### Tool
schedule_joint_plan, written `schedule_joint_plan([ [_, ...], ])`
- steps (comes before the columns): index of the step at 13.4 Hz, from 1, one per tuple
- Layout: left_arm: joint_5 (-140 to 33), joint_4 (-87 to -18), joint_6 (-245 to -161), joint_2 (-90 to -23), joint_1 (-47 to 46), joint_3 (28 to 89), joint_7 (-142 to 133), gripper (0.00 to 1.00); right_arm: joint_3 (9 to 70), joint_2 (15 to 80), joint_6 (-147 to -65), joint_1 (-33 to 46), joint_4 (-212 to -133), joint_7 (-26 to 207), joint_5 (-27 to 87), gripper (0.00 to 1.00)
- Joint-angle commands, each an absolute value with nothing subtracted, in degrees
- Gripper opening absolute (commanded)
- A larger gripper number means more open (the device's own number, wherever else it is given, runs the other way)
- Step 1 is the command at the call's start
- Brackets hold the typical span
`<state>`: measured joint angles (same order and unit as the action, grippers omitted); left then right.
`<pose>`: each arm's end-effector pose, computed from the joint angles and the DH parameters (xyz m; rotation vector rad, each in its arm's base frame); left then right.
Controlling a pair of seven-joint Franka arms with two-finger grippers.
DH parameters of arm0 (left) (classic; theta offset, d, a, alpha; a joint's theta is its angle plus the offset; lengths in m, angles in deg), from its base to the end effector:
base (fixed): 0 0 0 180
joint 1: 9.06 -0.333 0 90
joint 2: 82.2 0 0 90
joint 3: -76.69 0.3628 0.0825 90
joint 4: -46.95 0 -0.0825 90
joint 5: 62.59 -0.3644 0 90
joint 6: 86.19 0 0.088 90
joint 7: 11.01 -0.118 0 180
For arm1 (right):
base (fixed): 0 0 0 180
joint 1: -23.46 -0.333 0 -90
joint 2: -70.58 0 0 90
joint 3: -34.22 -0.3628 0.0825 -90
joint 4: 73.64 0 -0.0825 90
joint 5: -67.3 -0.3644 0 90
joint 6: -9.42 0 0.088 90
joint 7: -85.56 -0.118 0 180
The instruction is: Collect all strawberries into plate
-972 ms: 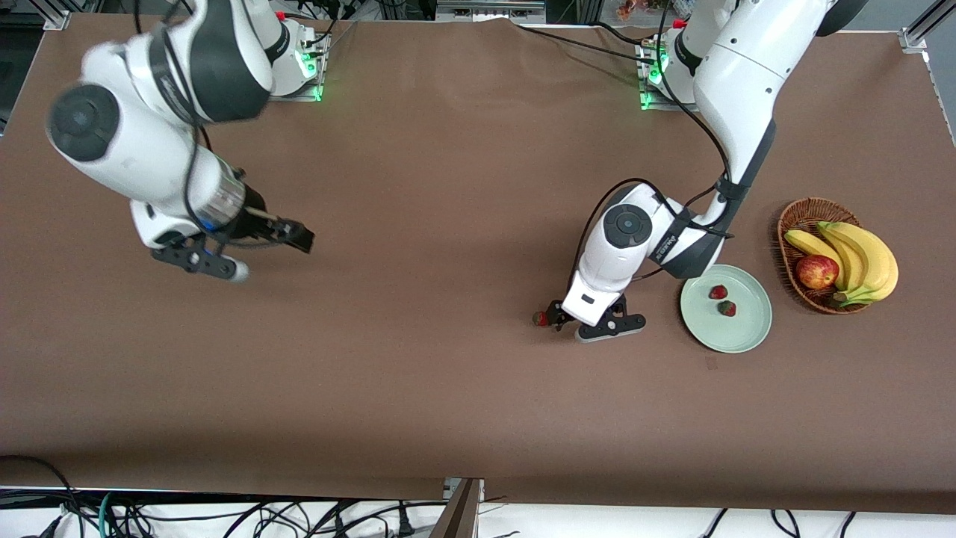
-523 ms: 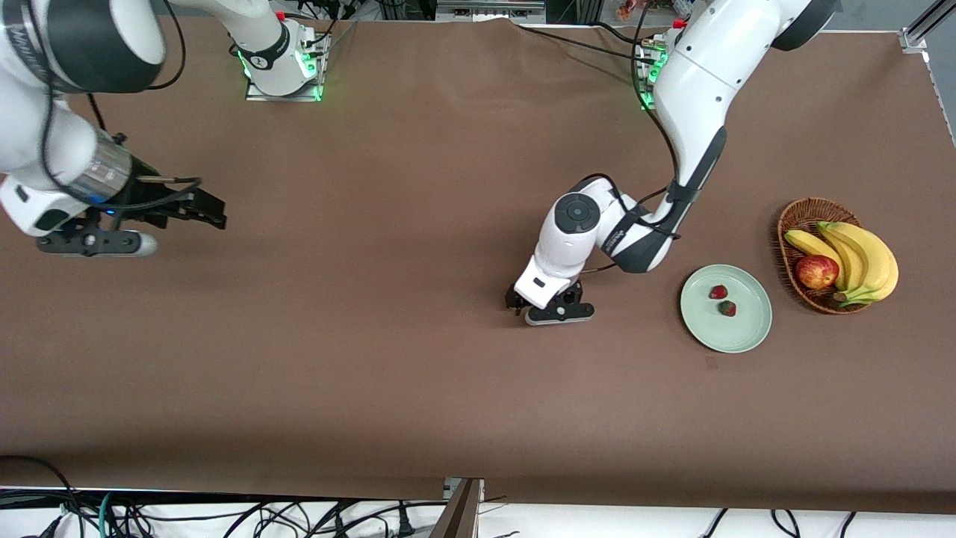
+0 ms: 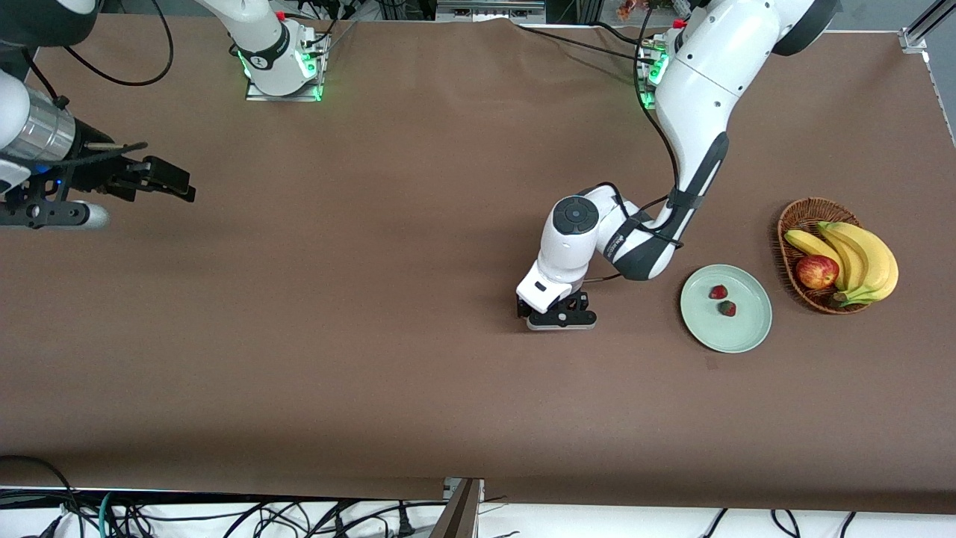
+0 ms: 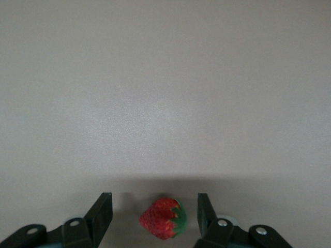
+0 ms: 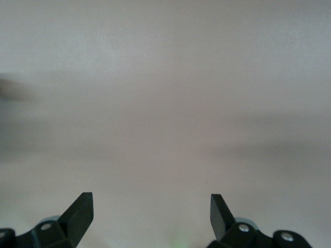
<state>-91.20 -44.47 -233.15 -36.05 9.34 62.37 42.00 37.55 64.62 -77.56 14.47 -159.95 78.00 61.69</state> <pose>0.6326 -0.3704 0.2229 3.0814 0.0812 0.3779 0.5597 0.0695 0.6283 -3.0565 0.0496 0.1562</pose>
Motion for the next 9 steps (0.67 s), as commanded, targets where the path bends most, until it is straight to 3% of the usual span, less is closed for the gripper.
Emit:
schedule_joint_plan([
  [1,-92.9,-43.0,-233.1,-34.1,9.7,62.3,42.3,0.74,34.3,67.4,-77.9,17.1,-162.5,76.9,63.2,1.00],
  [3,-93.3,-43.0,-233.1,-34.2,9.7,62.4,42.2,0.72,34.3,67.3,-78.0,17.0,-161.9,77.3,64.5,1.00],
  [5,-95.3,-42.9,-233.1,-34.5,9.2,62.3,40.1,0.37,34.1,67.3,-78.2,16.8,-161.9,77.2,66.6,1.00],
  [9,-95.4,-43.0,-232.9,-35.0,8.4,62.3,39.8,0.14,34.3,67.0,-78.1,16.9,-161.1,77.0,66.5,1.00],
])
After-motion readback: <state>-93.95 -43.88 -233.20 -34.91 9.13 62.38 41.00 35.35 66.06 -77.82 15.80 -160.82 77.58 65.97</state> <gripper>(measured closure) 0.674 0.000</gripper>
